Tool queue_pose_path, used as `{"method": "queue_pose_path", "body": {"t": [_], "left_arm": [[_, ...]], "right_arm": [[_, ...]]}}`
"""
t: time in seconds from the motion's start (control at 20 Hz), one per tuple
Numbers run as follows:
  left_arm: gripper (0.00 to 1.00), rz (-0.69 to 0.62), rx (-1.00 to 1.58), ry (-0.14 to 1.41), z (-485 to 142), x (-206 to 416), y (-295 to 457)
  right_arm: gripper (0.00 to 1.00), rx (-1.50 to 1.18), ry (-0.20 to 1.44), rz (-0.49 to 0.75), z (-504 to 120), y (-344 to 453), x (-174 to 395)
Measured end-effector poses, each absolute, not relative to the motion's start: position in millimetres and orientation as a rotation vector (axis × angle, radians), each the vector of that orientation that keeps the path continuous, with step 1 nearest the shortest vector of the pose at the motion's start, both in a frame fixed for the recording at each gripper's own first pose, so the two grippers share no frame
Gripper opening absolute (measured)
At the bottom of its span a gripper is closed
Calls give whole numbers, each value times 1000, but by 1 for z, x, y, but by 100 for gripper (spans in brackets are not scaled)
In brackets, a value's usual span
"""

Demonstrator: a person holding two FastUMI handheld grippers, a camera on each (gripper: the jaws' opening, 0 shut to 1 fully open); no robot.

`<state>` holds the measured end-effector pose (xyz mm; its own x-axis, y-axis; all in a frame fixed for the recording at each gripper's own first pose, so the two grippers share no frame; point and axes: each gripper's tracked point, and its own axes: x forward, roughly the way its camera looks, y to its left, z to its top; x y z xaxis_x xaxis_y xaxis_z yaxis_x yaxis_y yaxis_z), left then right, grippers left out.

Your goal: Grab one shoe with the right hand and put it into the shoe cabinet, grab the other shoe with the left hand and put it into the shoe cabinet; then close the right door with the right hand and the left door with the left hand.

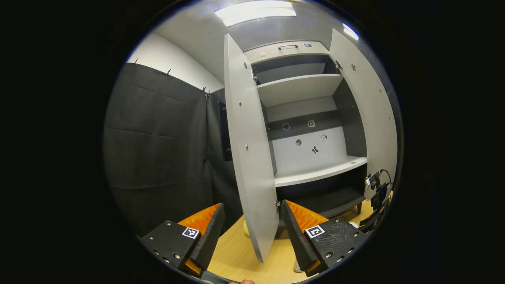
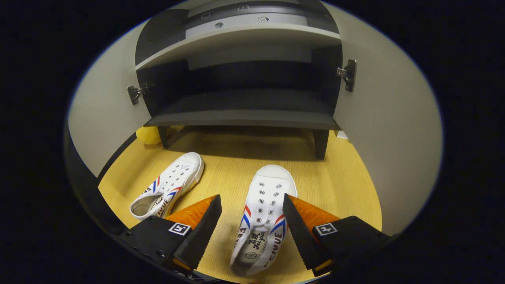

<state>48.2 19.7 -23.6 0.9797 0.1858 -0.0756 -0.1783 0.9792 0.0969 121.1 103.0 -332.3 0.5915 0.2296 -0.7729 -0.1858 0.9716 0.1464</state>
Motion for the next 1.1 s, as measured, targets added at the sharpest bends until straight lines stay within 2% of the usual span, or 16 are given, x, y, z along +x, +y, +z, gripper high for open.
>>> {"method": "queue_pose_path", "body": {"t": [0.35, 0.4, 0.45, 0.5, 0.55, 0.6, 0.65, 0.75, 0.85, 0.95, 1.0, 1.05, 1.1], "left_arm": [[78, 191, 82, 118, -34, 46, 25], [78, 189, 81, 118, -35, 46, 25], [78, 186, 80, 116, -34, 47, 23], [78, 184, 82, 114, -33, 47, 24], [78, 183, 86, 112, -33, 47, 24], [78, 184, 89, 113, -33, 47, 24], [78, 185, 90, 115, -34, 46, 26], [78, 188, 86, 120, -36, 47, 28], [78, 196, 88, 121, -36, 46, 30], [78, 201, 90, 123, -36, 45, 33], [78, 203, 90, 123, -38, 44, 34], [78, 204, 87, 123, -37, 43, 34], [79, 203, 83, 124, -37, 42, 33]], "right_arm": [[95, 19, 955, 254, -346, 108, 117], [89, 9, 961, 258, -349, 109, 118], [94, 10, 959, 258, -346, 109, 117], [89, 19, 958, 256, -344, 110, 119], [94, 26, 954, 253, -342, 112, 118], [89, 26, 939, 258, -339, 115, 121], [94, 17, 942, 266, -343, 118, 120], [88, -5, 1019, 271, -360, 118, 111], [87, -21, 1031, 247, -372, 119, 117], [52, -2, 1049, 182, -374, 114, 120], [40, -13, 1068, 158, -379, 109, 119], [30, -10, 1060, 158, -376, 109, 120], [31, -6, 1062, 175, -377, 111, 119]]}}
